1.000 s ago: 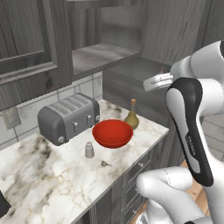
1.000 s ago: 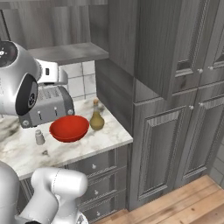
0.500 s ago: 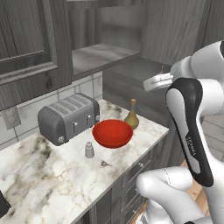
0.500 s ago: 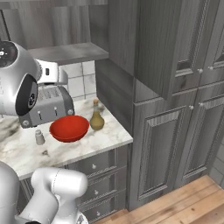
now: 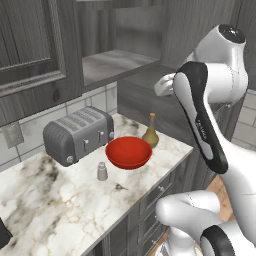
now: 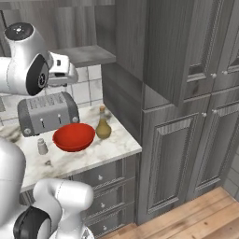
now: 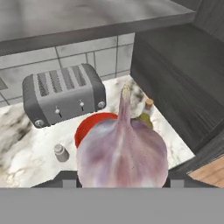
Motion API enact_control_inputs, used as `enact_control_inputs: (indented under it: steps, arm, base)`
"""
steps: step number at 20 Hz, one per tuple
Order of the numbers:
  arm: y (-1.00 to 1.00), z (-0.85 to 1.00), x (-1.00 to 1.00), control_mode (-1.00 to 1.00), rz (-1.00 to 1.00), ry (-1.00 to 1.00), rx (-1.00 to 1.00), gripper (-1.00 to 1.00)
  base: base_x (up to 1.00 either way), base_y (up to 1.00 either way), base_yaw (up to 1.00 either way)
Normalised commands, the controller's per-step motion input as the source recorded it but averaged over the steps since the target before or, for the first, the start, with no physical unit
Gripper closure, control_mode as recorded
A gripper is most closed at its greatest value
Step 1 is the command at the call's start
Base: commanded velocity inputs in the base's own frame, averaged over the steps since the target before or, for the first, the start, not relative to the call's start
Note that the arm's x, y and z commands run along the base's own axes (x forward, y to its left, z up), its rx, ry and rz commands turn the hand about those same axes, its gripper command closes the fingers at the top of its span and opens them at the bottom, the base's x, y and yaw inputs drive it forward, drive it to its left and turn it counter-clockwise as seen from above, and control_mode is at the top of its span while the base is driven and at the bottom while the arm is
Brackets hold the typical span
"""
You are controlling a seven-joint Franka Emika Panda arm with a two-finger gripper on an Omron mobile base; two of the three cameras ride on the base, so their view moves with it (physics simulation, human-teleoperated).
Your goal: Retrieve the bottle and the shaker from the cabinet and place them next to the mixing bowl on the counter. Then add garlic from the fridge to the mixing bowl.
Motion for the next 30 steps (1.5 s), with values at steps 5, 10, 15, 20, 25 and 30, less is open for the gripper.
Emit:
enact_control_inputs:
  steps: [5,10,15,20,25,30]
  arm:
    - [0.45,-1.0,0.47,-1.0,0.0,0.01,0.0,1.0]
    - [0.44,-0.95,0.47,-1.0,0.0,0.01,0.0,1.0]
    - [0.0,-0.22,0.56,-1.0,0.02,0.22,-0.1,1.0]
    - [-0.26,0.01,0.58,-1.0,0.08,0.35,-0.15,1.0]
    - [-0.14,0.07,0.45,-1.0,0.08,0.43,-0.06,1.0]
    - [0.03,-0.32,0.2,-1.0,0.11,0.16,0.0,1.0]
  base:
    - [0.0,0.0,0.0]
    - [0.0,0.0,0.0]
    - [0.0,0.0,0.0]
    - [0.0,0.0,0.0]
    - [0.0,0.0,0.0]
    - [0.0,0.0,0.0]
